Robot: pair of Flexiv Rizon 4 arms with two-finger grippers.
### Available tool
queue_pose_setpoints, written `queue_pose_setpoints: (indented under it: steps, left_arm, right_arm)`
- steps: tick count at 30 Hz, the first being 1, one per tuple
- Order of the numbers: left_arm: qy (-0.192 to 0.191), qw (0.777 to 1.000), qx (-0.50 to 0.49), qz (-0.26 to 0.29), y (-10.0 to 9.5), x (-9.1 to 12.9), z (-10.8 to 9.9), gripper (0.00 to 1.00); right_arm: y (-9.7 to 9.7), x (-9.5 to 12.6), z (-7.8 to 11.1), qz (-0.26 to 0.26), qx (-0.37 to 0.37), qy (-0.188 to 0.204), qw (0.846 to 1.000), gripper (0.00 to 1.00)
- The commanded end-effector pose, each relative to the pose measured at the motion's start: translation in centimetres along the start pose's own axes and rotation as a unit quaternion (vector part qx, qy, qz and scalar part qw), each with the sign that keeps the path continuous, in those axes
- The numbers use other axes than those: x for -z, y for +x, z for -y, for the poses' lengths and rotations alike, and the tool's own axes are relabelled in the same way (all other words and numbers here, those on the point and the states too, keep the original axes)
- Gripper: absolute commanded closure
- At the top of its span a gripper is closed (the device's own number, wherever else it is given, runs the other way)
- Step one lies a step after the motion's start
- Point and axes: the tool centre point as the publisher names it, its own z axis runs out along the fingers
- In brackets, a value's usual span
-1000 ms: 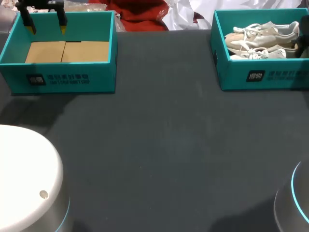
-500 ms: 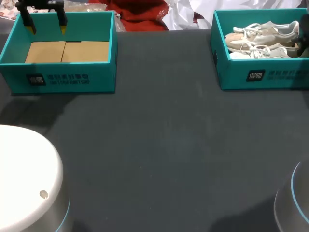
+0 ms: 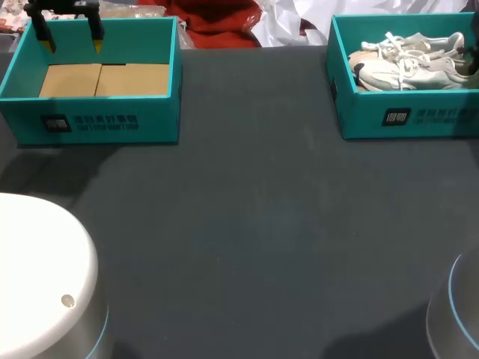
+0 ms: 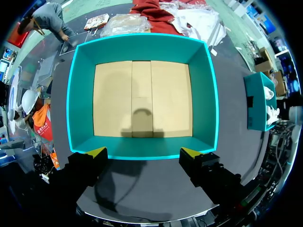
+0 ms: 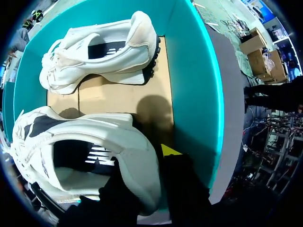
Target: Take the shoe out of the shoebox, open the shoe tongue, remove and reinsert the insole, then place the shoe into the shoebox
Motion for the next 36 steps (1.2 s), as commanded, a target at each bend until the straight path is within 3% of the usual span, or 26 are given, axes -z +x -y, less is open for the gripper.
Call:
queue_pose_setpoints:
  steps: [1,15,22,30,36]
  left_arm:
    - [0.000,1.000,0.000,0.000,0.0,0.0,0.0,0.00]
    - [0.000,1.000,0.000,0.000,0.0,0.0,0.0,0.00]
    - [0.000,1.000,0.000,0.000,0.0,0.0,0.0,0.00]
    - [0.000,1.000,0.000,0.000,0.0,0.0,0.0,0.00]
    - [0.000,1.000,0.000,0.000,0.0,0.0,0.0,0.00]
  right_arm:
    - [0.0,1.7,0.1,0.005,-0.005,-0.001,1.000,1.00]
    - [-1.0,5.4,-0.7,0.011,-0.026,0.000,1.000,1.00]
    - [-1.8,9.2,-0.5,0.008,-0.039,-0.002,0.999,1.00]
    - [-1.7,14.4,1.2,0.010,-0.037,-0.014,0.999,1.00]
    - [-0.6,17.5,3.8,0.014,-0.035,-0.015,0.999,1.00]
